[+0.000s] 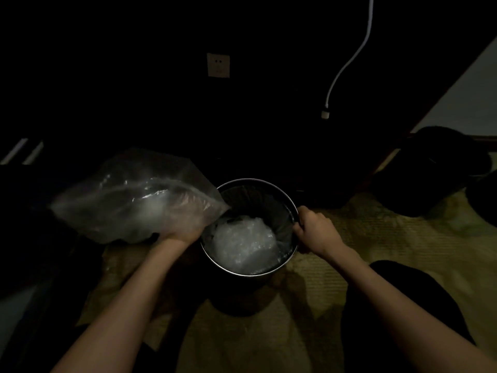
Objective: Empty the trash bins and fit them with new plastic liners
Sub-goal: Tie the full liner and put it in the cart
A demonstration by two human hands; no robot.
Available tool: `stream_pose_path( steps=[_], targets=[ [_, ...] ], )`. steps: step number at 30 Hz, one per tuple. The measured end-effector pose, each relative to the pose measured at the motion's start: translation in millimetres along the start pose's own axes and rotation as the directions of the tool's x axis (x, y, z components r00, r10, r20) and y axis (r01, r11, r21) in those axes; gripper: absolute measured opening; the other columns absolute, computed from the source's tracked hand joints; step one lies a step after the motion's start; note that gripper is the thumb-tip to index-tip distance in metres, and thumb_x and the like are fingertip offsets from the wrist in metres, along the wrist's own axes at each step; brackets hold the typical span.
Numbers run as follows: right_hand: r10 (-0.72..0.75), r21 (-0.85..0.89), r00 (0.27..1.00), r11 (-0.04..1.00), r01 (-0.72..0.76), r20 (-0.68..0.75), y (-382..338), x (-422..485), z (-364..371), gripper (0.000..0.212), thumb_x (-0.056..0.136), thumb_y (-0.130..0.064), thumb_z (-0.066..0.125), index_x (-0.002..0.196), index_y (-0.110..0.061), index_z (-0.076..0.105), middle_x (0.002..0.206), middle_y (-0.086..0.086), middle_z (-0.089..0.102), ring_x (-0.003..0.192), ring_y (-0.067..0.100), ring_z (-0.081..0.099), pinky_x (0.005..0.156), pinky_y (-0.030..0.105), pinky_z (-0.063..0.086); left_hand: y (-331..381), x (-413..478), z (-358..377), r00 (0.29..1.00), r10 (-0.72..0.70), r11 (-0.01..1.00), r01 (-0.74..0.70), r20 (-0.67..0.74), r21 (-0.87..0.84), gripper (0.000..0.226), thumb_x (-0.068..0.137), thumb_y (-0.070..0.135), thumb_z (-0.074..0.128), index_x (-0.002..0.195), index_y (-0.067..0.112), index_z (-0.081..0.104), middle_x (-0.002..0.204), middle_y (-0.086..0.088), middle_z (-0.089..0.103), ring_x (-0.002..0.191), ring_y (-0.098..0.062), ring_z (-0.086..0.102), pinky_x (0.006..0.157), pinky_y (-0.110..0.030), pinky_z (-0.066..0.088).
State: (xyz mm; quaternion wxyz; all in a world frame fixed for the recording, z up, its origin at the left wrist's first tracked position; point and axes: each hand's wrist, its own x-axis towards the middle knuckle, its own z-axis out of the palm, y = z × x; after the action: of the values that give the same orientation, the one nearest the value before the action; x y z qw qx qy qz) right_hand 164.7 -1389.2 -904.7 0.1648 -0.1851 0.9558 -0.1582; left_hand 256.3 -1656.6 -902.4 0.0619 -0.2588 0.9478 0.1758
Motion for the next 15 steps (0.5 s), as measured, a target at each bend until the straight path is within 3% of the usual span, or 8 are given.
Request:
stream_pose_path(
  steps=[5,15],
  targets=[
    [0.017,0.003,1.0,1.0,-0.017,-0.021,8.2,-3.8,-0.7,0.02,0.098,-0.026,0.047,0.112,-0.012,0.051,0.104,0.016,0.067,0.096,0.038,0.064,0.079,0.046,0.052,11.7,7.4,0.1,1.0,-0.001,0.997,0.003,-0.028,0.074,0.034,0.1,0.029,0.046,0.104,0.0,0.064,0.112,-0.026,0.065,0.107,-0.043,0.06,0.085,-0.04,0.047],
    [-0.035,-0.01,0.997,0.999,0.035,-0.063,5.1,-0.7,-5.9,0.017,0.099,-0.025,0.047,0.109,-0.012,0.053,0.096,0.013,0.067,0.086,0.034,0.065,0.074,0.044,0.054,13.0,4.4,-8.3,0.998,0.037,0.991,-0.029,-0.056,0.129,0.03,0.099,0.026,0.047,0.107,0.003,0.064,0.114,-0.026,0.064,0.106,-0.045,0.061,0.083,-0.042,0.049]
  ],
)
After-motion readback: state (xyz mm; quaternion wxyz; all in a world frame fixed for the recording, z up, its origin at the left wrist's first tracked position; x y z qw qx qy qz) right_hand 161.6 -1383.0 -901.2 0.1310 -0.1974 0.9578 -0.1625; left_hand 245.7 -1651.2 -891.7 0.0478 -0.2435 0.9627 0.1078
